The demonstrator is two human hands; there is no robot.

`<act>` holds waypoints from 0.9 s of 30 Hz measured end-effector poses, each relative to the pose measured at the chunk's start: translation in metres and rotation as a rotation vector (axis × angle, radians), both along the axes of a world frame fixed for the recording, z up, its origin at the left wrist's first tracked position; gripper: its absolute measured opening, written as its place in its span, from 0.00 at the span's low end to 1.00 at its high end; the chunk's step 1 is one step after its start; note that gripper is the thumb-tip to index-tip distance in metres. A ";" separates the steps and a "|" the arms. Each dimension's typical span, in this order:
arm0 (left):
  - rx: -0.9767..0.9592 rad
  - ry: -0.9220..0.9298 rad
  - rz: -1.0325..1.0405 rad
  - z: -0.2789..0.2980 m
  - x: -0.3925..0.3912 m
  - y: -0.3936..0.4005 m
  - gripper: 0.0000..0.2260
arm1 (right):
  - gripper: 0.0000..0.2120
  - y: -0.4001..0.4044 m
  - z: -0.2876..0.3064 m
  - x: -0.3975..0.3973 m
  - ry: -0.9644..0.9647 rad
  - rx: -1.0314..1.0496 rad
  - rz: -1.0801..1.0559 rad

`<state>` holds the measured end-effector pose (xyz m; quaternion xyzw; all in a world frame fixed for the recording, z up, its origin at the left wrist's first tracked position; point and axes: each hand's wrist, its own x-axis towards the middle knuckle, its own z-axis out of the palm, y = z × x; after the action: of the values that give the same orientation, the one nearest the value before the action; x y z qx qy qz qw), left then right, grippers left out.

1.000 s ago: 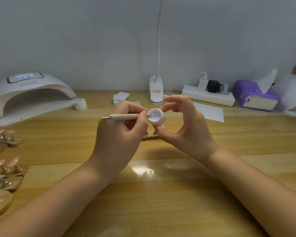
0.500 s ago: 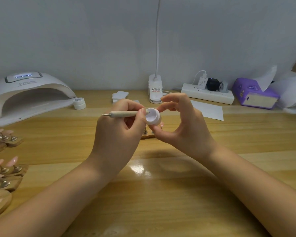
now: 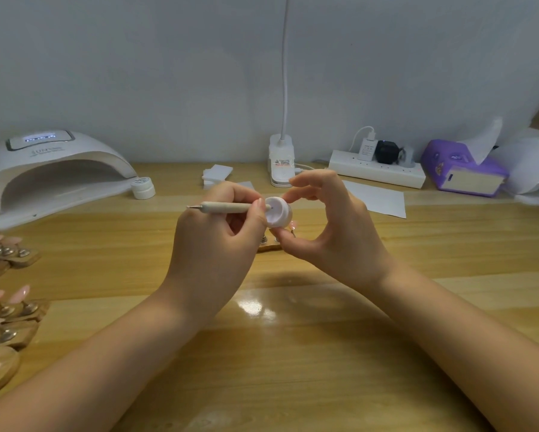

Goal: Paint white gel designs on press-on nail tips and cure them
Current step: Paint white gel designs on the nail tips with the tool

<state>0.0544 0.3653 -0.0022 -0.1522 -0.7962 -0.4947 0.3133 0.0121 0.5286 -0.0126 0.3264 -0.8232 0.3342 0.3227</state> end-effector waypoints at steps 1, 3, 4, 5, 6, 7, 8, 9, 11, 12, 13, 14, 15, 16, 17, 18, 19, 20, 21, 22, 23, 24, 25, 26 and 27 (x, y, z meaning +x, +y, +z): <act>-0.001 -0.002 0.001 0.000 0.000 0.000 0.03 | 0.29 0.000 0.000 0.000 0.001 0.000 0.000; -0.004 -0.003 0.003 0.000 0.000 0.000 0.03 | 0.29 0.000 0.000 0.000 0.001 -0.002 -0.002; -0.006 -0.003 0.005 0.000 0.000 0.000 0.03 | 0.28 0.000 0.000 -0.001 0.000 -0.002 -0.003; -0.009 -0.004 0.007 0.000 0.000 0.000 0.02 | 0.28 0.000 0.000 -0.001 0.001 -0.001 -0.005; -0.012 -0.006 0.008 0.000 0.000 0.000 0.02 | 0.28 0.000 0.000 -0.001 0.002 0.001 -0.006; -0.011 -0.009 0.010 0.000 0.000 0.000 0.03 | 0.28 0.001 0.000 -0.001 0.002 0.001 -0.008; -0.003 -0.012 0.012 0.001 0.000 0.000 0.03 | 0.28 0.001 0.000 -0.001 0.000 -0.002 -0.010; 0.012 -0.016 0.017 0.001 0.000 0.000 0.03 | 0.28 0.001 0.000 -0.002 -0.001 -0.006 -0.013; 0.062 -0.025 0.030 0.003 0.000 -0.001 0.03 | 0.29 0.001 0.000 -0.002 -0.003 -0.013 -0.020; 0.090 -0.031 0.035 0.004 0.000 -0.001 0.04 | 0.29 0.001 0.000 -0.002 -0.006 -0.016 -0.022; 0.115 -0.037 0.036 0.006 0.000 -0.002 0.04 | 0.29 0.001 0.000 -0.002 -0.009 -0.019 -0.023; 0.136 -0.045 0.034 0.007 0.000 -0.002 0.05 | 0.29 0.001 0.000 -0.002 -0.012 -0.022 -0.024; 0.159 -0.054 0.030 0.008 0.000 -0.002 0.06 | 0.29 0.001 0.000 -0.002 -0.014 -0.025 -0.026; 0.187 -0.066 0.024 0.008 0.000 -0.002 0.06 | 0.29 0.001 0.000 -0.002 -0.017 -0.028 -0.028; 0.220 -0.078 0.016 0.009 -0.001 -0.003 0.07 | 0.29 0.001 0.000 -0.002 -0.019 -0.030 -0.031; 0.257 -0.094 0.007 0.009 -0.001 -0.003 0.08 | 0.30 0.001 0.000 -0.002 -0.020 -0.032 -0.035; 0.294 -0.109 -0.001 0.009 -0.001 -0.004 0.08 | 0.30 0.000 0.000 -0.001 -0.020 -0.033 -0.039; 0.325 -0.123 -0.007 0.010 -0.002 -0.004 0.09 | 0.30 0.000 0.000 -0.001 -0.022 -0.034 -0.042; 0.349 -0.135 -0.012 0.010 -0.002 -0.005 0.09 | 0.30 -0.001 0.000 -0.001 -0.024 -0.036 -0.044; 0.372 -0.146 -0.015 0.010 -0.003 -0.005 0.09 | 0.31 -0.001 0.000 0.000 -0.028 -0.038 -0.047; 0.392 -0.156 -0.016 0.011 -0.003 -0.005 0.10 | 0.31 -0.001 0.001 0.000 -0.033 -0.040 -0.051; 0.409 -0.165 -0.017 0.011 -0.003 -0.006 0.10 | 0.31 -0.001 0.001 0.001 -0.038 -0.044 -0.053; 0.420 -0.173 -0.016 0.011 -0.003 -0.006 0.10 | 0.31 -0.001 0.002 0.001 -0.042 -0.049 -0.055; 0.427 -0.178 -0.014 0.012 -0.004 -0.006 0.11 | 0.30 -0.001 0.002 0.001 -0.045 -0.054 -0.056; 0.429 -0.181 -0.011 0.012 -0.004 -0.006 0.11 | 0.30 -0.001 0.003 0.001 -0.048 -0.059 -0.057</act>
<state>0.0506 0.3590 0.0098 -0.0414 -0.6969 -0.6659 0.2632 0.0135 0.5272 -0.0100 0.2853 -0.8294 0.3567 0.3216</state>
